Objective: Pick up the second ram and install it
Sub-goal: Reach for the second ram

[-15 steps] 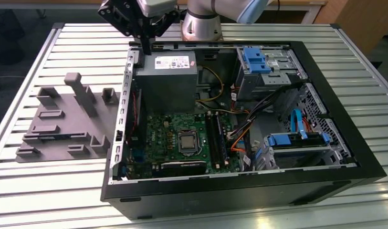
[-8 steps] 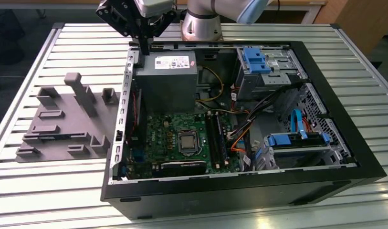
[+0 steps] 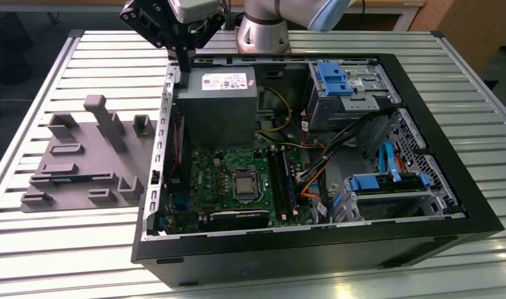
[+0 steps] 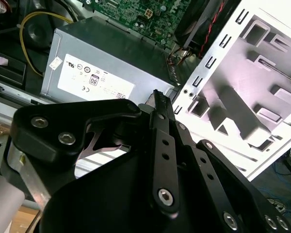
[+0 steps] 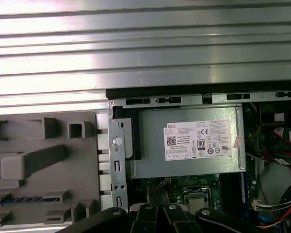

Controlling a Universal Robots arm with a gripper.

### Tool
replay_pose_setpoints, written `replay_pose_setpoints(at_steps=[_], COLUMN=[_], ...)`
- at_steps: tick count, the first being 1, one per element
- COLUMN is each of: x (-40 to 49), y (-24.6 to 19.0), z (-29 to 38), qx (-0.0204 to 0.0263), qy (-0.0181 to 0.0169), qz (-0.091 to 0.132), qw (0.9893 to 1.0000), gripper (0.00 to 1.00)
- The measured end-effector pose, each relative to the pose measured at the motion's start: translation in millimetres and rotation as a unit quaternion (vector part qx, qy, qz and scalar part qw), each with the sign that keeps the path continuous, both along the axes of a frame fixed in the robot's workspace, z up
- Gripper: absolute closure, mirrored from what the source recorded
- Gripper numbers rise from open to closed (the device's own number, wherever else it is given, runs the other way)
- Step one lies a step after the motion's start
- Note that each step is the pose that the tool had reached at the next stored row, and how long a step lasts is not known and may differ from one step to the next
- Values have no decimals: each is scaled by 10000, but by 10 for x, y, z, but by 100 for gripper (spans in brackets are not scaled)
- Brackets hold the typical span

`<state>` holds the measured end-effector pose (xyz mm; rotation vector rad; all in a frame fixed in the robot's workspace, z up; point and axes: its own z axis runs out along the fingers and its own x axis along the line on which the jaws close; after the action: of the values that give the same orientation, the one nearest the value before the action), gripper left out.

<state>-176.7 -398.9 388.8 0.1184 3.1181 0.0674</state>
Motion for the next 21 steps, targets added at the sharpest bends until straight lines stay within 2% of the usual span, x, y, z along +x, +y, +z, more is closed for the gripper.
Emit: replay_pose_setpoints(at_steps=[21], x=[-130], y=[0], z=[-9], qx=[0], qy=[6], qz=[0], qw=[10000], gripper=[89])
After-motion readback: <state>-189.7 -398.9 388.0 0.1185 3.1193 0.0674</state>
